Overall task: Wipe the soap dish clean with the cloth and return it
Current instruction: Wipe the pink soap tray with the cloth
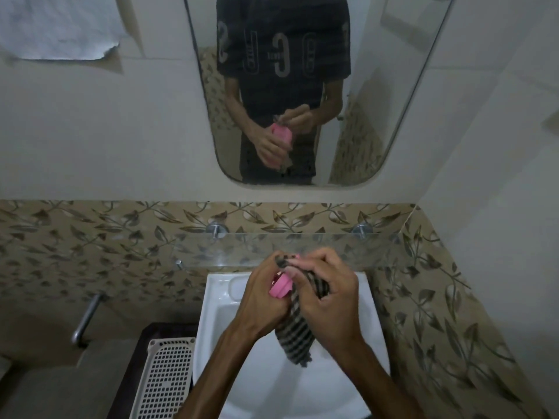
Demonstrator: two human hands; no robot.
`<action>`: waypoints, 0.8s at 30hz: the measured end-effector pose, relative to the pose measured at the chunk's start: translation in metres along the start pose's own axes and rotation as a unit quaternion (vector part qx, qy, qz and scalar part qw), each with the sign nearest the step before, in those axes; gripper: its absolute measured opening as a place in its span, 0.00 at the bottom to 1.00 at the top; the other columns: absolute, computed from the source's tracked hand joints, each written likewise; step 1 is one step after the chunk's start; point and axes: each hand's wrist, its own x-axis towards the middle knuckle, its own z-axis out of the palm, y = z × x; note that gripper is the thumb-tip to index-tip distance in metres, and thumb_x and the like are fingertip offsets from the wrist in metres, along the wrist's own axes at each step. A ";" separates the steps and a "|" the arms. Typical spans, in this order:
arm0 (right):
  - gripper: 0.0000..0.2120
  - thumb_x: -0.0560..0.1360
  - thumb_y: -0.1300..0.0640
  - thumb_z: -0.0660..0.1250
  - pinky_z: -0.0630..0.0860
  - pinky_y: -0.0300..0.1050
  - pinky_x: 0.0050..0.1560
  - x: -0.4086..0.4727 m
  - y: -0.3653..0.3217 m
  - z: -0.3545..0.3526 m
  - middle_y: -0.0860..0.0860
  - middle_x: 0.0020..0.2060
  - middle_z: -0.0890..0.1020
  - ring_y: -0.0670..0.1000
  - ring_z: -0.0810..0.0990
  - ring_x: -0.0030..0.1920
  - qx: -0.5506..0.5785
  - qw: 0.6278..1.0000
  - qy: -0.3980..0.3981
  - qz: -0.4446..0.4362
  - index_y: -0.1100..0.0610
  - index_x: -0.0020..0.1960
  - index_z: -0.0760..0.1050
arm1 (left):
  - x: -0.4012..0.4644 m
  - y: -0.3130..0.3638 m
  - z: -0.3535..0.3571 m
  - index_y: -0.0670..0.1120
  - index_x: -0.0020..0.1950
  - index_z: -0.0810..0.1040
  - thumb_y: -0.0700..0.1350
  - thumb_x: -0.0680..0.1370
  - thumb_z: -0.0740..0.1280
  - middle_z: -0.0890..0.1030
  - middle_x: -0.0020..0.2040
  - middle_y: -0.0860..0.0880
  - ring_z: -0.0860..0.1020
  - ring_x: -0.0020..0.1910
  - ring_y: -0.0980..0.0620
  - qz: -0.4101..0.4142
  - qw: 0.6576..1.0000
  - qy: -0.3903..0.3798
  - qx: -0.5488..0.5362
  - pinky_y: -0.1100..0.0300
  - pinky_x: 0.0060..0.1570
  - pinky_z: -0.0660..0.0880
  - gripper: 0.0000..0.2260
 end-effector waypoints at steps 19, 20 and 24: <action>0.12 0.76 0.55 0.72 0.80 0.53 0.55 0.010 0.028 -0.020 0.61 0.52 0.84 0.59 0.82 0.53 0.405 0.808 -0.075 0.420 0.59 0.57 0.82 | -0.004 0.010 0.008 0.53 0.64 0.81 0.49 0.73 0.69 0.83 0.52 0.53 0.82 0.48 0.49 0.052 0.989 0.136 0.006 0.49 0.44 0.82 0.18; 0.12 0.76 0.54 0.73 0.82 0.51 0.53 0.008 0.026 -0.019 0.60 0.52 0.85 0.58 0.83 0.52 0.402 0.811 -0.072 0.418 0.58 0.57 0.82 | -0.005 0.011 0.010 0.55 0.64 0.79 0.49 0.71 0.69 0.83 0.52 0.55 0.82 0.48 0.50 0.034 0.985 0.167 -0.001 0.51 0.44 0.82 0.21; 0.08 0.76 0.56 0.74 0.85 0.50 0.46 0.003 0.018 -0.009 0.59 0.52 0.87 0.59 0.87 0.50 0.371 0.810 0.004 0.453 0.55 0.54 0.85 | -0.012 0.013 0.030 0.55 0.70 0.74 0.47 0.72 0.70 0.79 0.60 0.58 0.79 0.59 0.57 -0.044 0.966 0.255 -0.011 0.55 0.53 0.82 0.25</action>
